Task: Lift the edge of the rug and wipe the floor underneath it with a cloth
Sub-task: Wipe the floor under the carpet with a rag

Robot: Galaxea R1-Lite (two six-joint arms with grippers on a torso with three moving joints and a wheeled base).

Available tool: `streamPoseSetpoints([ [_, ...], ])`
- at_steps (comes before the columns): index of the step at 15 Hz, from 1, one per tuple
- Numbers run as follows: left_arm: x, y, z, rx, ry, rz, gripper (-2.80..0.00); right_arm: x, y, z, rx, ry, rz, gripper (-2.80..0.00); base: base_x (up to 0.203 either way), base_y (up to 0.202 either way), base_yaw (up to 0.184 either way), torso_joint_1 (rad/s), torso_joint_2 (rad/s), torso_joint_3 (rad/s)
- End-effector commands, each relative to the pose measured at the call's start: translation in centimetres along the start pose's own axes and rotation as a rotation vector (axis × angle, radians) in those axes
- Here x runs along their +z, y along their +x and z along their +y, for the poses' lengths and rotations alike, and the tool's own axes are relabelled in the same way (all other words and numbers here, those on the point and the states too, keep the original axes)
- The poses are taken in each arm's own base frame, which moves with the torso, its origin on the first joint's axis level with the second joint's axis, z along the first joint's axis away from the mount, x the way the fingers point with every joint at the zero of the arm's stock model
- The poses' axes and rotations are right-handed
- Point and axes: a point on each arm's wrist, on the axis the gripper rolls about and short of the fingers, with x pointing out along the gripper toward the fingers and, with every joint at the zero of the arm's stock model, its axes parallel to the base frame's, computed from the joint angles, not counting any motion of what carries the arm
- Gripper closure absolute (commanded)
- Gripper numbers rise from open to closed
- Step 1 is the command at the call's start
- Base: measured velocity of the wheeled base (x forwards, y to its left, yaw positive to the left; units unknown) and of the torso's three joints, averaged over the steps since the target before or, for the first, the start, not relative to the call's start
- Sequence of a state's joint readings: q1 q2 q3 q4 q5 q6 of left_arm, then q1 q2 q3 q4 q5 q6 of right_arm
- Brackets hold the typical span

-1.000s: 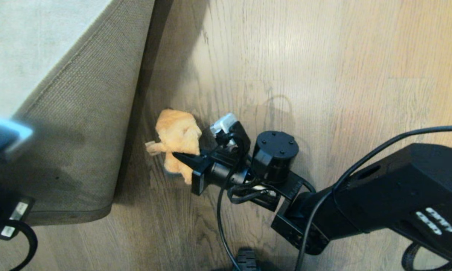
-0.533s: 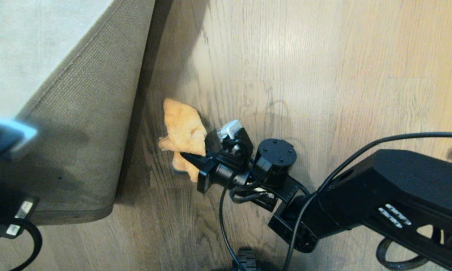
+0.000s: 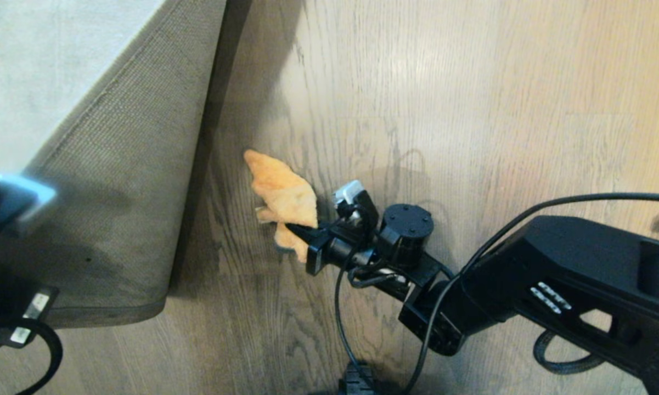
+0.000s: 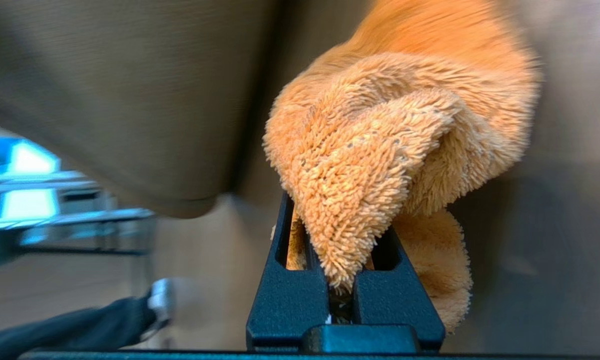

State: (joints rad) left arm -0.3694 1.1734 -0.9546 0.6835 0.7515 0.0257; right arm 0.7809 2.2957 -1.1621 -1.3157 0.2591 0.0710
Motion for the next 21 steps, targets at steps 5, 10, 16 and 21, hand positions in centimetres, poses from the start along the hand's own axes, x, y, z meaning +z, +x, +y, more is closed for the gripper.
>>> streamPoseSetpoints([
  [5,-0.1,0.1,-0.1,0.003,0.008,0.007,0.0,2.5,-2.3,-6.2,-0.148,-0.04,-0.037,0.0,0.0,0.0,0.0,0.0,0.0,0.0],
  [10,-0.2,0.1,-0.1,0.003,0.01,0.01,0.0,6.0,-0.7,-7.7,-0.161,-0.072,-0.128,0.0,0.0,0.0,0.0,0.0,0.0,0.0],
  [16,-0.4,0.2,-0.2,0.003,0.016,0.016,0.0,9.9,1.5,-8.4,-0.159,-0.097,-0.2,0.0,0.0,0.0,0.0,0.0,0.0,0.0],
  [21,-0.4,0.2,-0.2,0.004,0.016,0.016,0.0,7.9,0.7,-8.1,-0.161,-0.076,-0.141,0.0,0.0,0.0,0.0,0.0,0.0,0.0],
])
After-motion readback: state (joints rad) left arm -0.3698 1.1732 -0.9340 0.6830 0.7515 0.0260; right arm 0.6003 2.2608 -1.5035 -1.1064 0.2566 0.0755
